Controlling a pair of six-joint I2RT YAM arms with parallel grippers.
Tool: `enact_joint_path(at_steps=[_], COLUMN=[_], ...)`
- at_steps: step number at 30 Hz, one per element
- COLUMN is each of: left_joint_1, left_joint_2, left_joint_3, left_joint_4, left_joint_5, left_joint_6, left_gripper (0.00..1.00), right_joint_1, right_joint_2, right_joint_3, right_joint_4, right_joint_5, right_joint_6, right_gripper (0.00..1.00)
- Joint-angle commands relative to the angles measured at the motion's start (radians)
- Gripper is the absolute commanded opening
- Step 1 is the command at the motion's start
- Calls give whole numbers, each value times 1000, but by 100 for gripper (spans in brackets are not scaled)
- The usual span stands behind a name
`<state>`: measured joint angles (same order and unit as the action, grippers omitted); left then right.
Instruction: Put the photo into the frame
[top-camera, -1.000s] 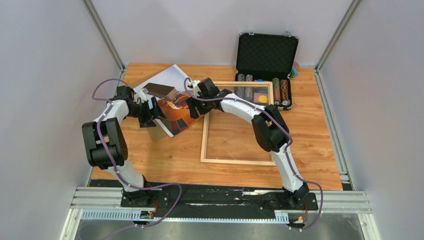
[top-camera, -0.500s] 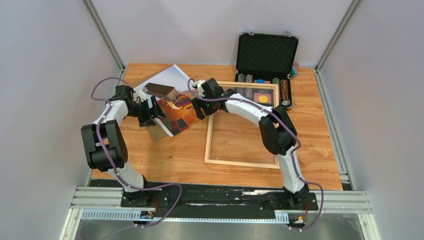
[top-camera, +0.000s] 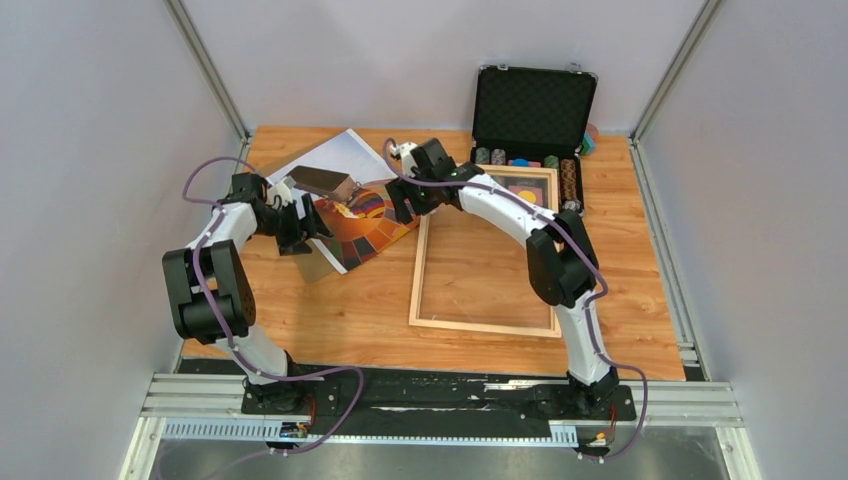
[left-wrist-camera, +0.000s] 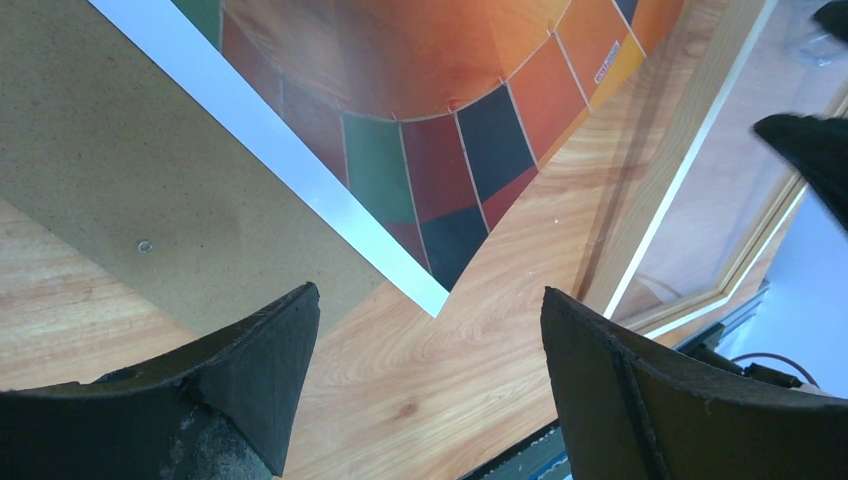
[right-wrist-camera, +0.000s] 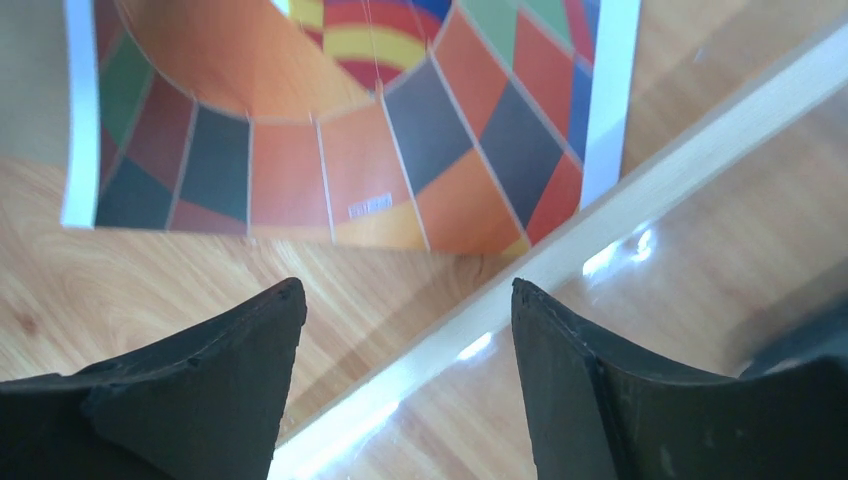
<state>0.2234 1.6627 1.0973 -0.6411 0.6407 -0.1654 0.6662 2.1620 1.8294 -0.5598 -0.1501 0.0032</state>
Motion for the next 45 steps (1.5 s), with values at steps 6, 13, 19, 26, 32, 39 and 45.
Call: enact_joint_path(at_steps=[6, 13, 19, 26, 32, 39, 45], left_joint_1=[8, 8, 4, 1, 1, 24, 119], left_joint_2=[34, 75, 117, 167, 160, 158, 195], left_joint_3=[-16, -32, -40, -42, -55, -45, -24], left_joint_4=[42, 60, 75, 94, 95, 36, -25], left_joint_5=[-24, -4, 31, 59, 39, -62, -143], left_joint_6=[-1, -24, -49, -63, -67, -40, 4], left_gripper=[89, 89, 89, 88, 88, 88, 88], right_joint_1=[-30, -41, -69, -80, -86, -89, -87], right_joint_2=[135, 252, 348, 420, 463, 493, 492], right_joint_3=[265, 410, 505, 581, 616, 640, 644], right_joint_4=[26, 24, 24, 30, 55, 71, 77], right_joint_5=[-107, -141, -160, -186, -135, -116, -128], right_joint_6=[-67, -93, -100, -111, -117, -119, -106], right_gripper=[74, 75, 76, 78, 81, 84, 84])
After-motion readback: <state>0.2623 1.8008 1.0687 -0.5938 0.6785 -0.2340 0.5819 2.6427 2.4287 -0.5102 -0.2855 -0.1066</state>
